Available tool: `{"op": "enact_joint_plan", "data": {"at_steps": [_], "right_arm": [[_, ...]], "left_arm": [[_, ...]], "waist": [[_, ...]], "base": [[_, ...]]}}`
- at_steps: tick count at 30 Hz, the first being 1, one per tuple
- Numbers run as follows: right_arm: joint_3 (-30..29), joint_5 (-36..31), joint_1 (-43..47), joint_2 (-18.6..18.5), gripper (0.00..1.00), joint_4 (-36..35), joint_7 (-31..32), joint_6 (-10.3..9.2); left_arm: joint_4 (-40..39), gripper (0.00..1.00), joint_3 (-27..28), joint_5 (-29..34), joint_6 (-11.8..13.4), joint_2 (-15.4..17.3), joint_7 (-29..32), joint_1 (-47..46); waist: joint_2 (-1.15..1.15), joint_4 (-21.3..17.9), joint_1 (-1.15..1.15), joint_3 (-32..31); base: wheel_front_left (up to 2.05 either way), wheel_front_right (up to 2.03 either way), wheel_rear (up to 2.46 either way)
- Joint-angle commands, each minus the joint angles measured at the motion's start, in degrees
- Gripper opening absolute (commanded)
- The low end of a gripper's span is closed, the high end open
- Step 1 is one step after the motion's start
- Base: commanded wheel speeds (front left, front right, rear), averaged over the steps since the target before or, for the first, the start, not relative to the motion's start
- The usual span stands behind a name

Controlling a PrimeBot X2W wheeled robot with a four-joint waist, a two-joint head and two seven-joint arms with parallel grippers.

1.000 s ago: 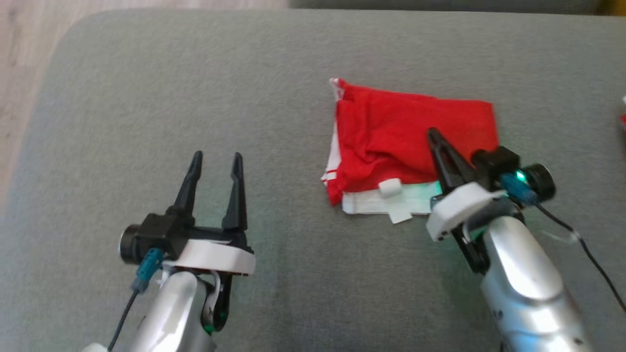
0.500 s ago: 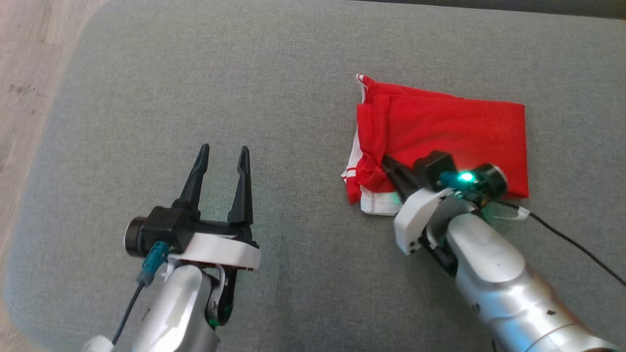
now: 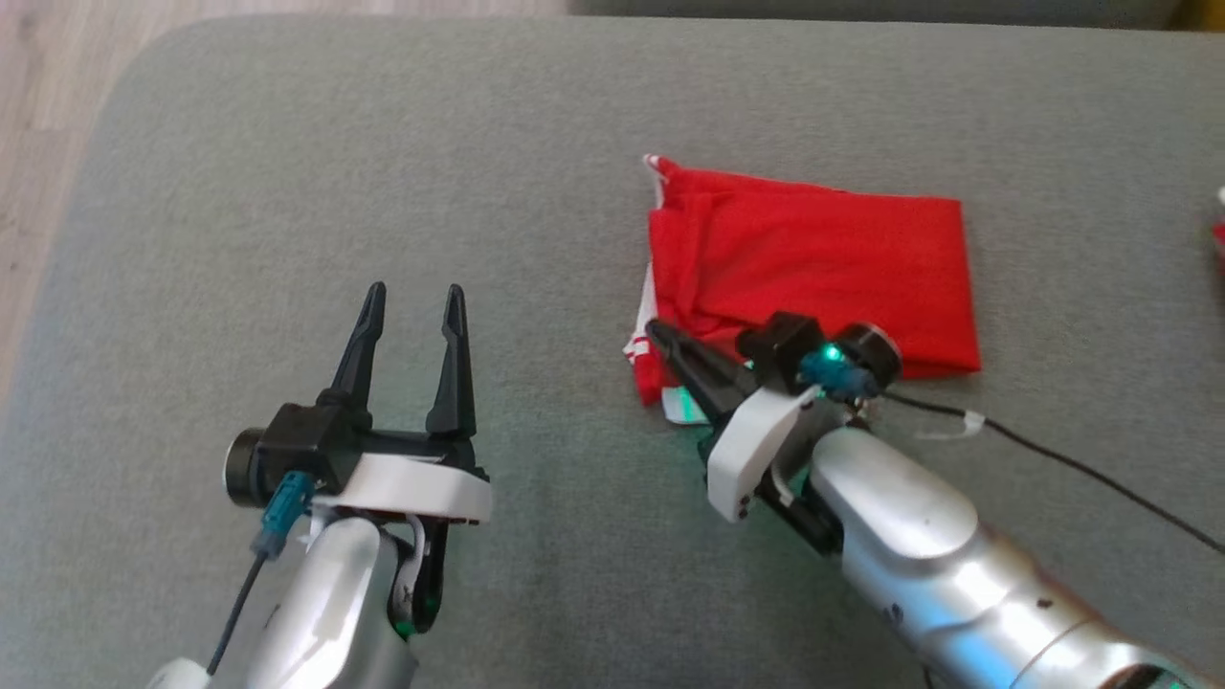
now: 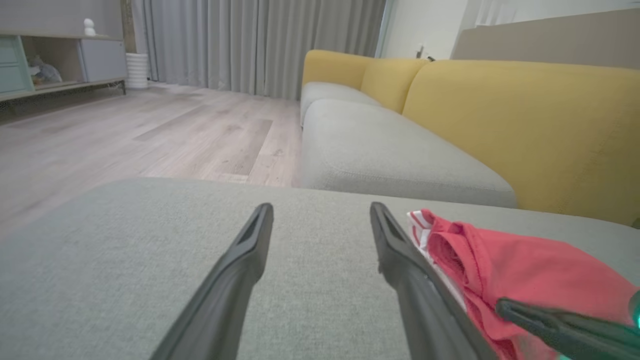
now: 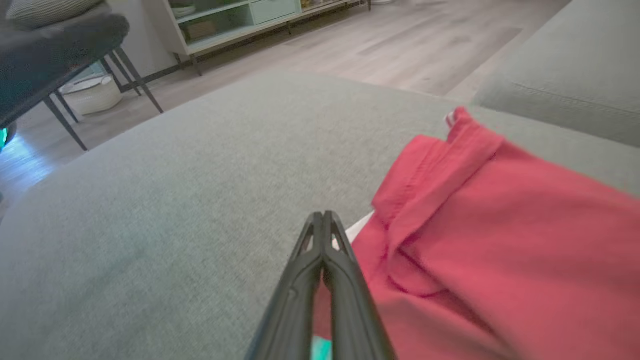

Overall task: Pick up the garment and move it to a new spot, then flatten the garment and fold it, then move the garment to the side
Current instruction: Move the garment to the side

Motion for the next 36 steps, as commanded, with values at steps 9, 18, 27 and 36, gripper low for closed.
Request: {"op": "enact_joint_plan", "data": {"at_steps": [9,18,27,36], "right_arm": [[-16.14,-3.82,0.76,0.76,0.00,-2.09,-4.11,-0.10],[-42.56,-15.39,16.74,0.21,0.00,-19.87,-4.16,-0.10],[-47.36,-18.27,25.31,1.02,1.00,-26.98,-4.16,-0.10],[-47.88,-19.18,21.19,1.05,1.00,-24.35,-3.27,-0.10]], "left_arm": [[-2.18,1.00,4.14,1.26,-0.37,0.36,-0.54,0.40],[-2.81,1.00,4.85,1.48,-0.16,0.36,-0.54,2.73],[-2.92,1.00,5.12,2.15,-0.08,0.36,-0.54,5.00],[-3.07,1.00,3.19,2.17,-0.28,0.36,-0.54,2.84]], "waist": [[0.00,-5.51,0.00,-3.51],[0.00,-8.50,0.00,-5.25],[0.00,-9.43,0.00,-6.04],[0.00,-7.30,0.00,-2.90]], "base": [[0.00,0.00,0.00],[0.00,0.00,0.00],[0.00,0.00,0.00],[0.00,0.00,0.00]]}}
